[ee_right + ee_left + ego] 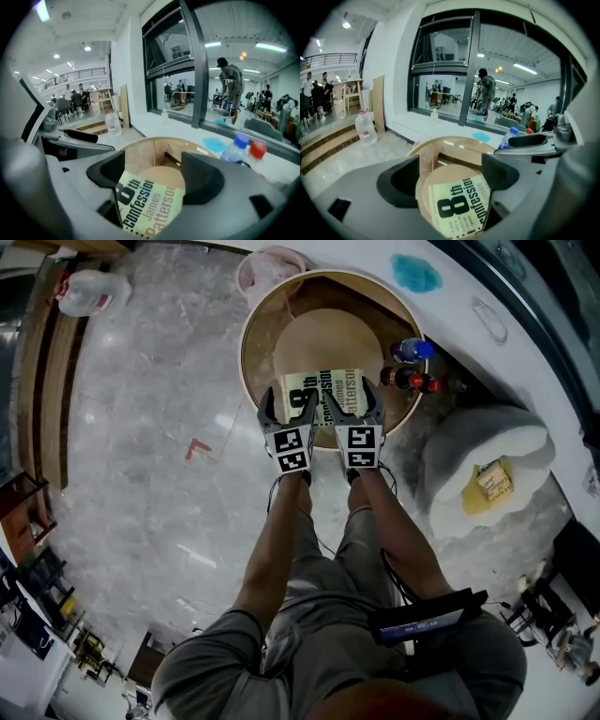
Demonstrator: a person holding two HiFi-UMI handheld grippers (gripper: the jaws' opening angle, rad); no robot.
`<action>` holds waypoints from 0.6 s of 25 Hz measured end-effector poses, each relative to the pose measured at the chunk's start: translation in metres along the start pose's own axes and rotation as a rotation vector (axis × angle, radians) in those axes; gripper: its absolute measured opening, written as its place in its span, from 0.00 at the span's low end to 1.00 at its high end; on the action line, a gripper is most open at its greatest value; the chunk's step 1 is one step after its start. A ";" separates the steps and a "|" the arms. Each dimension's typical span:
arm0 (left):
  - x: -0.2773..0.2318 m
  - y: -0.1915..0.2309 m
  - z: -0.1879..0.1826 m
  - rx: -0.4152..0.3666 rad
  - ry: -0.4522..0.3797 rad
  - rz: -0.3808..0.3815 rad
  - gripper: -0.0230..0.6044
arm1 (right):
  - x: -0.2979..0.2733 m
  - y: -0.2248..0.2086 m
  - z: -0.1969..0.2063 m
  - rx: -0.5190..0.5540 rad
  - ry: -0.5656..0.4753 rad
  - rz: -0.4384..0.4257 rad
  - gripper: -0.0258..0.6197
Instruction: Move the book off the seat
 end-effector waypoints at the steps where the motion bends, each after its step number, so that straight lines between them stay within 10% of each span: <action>1: 0.008 0.000 -0.019 -0.012 -0.038 -0.008 0.71 | 0.006 0.001 -0.019 0.000 -0.028 -0.002 0.62; 15: 0.211 -0.029 -0.321 -0.101 -0.578 -0.093 0.71 | 0.194 0.000 -0.319 0.037 -0.472 0.051 0.62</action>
Point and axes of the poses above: the fingertips, and each gripper's own axes: x backward along the fingers, y to its left, z out of its underside, the point moved 2 cm from there along x, backward along the fingers, and after that the axes turned 5 degrees about y, right-handed, at the moved point
